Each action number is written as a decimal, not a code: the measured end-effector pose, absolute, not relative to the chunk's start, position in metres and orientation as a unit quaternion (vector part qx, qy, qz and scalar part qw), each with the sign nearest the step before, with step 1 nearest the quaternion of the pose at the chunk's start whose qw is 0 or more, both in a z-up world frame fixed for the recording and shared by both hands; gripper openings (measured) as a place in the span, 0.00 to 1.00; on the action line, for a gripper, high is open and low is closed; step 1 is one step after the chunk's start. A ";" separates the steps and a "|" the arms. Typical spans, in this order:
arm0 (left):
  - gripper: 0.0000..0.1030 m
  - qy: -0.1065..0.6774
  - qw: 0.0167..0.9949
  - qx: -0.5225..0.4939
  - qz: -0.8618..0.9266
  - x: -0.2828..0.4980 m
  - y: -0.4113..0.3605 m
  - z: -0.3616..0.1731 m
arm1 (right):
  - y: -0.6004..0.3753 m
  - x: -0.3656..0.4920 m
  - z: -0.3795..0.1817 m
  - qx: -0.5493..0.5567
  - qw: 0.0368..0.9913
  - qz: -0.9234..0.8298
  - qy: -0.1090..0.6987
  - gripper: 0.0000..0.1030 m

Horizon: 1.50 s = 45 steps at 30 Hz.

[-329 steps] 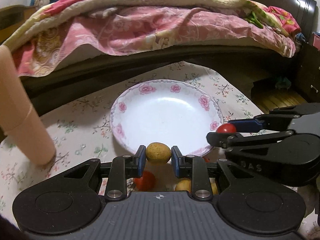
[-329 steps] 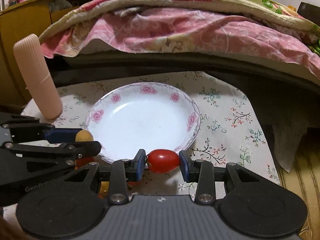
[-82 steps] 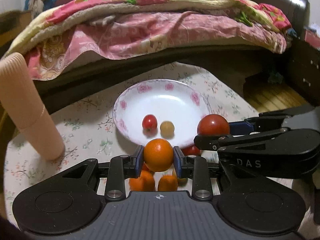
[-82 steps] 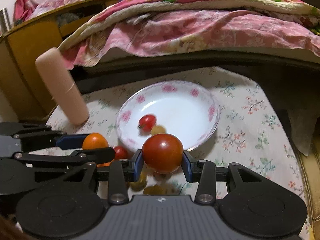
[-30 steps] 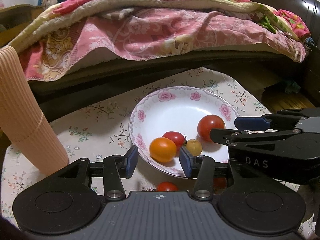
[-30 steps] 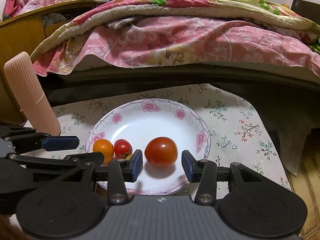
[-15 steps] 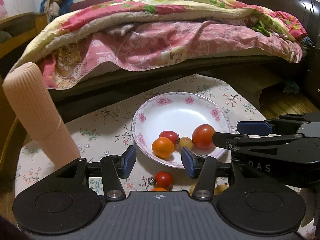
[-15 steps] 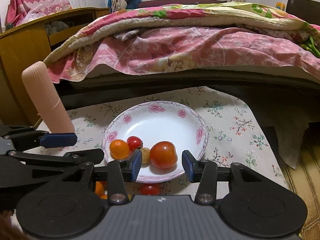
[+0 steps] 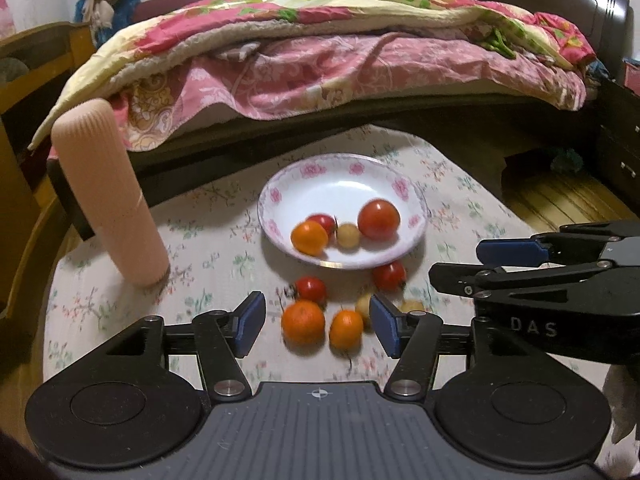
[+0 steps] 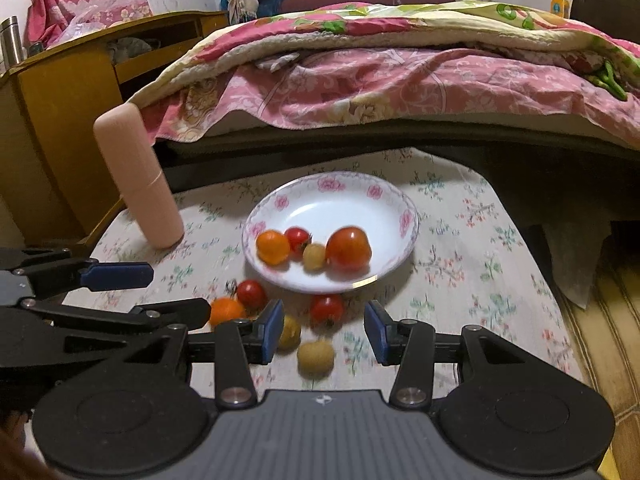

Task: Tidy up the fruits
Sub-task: 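Withdraw both open tools from the bowl toward the remaining fruits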

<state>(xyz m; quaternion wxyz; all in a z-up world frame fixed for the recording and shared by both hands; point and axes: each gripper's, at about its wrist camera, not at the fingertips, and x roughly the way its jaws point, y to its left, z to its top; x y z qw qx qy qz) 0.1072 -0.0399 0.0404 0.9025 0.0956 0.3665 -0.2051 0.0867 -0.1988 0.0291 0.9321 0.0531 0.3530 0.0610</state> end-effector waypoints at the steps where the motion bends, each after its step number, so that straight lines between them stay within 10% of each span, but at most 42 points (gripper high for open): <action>1: 0.64 0.369 0.901 0.095 -0.206 0.104 -0.038 0.040 | -0.199 0.080 0.028 0.056 0.931 0.063 0.355 0.47; 45: 0.68 0.424 0.873 0.112 -0.213 0.109 -0.036 0.001 | -0.188 0.109 -0.020 0.023 0.901 0.079 0.427 0.49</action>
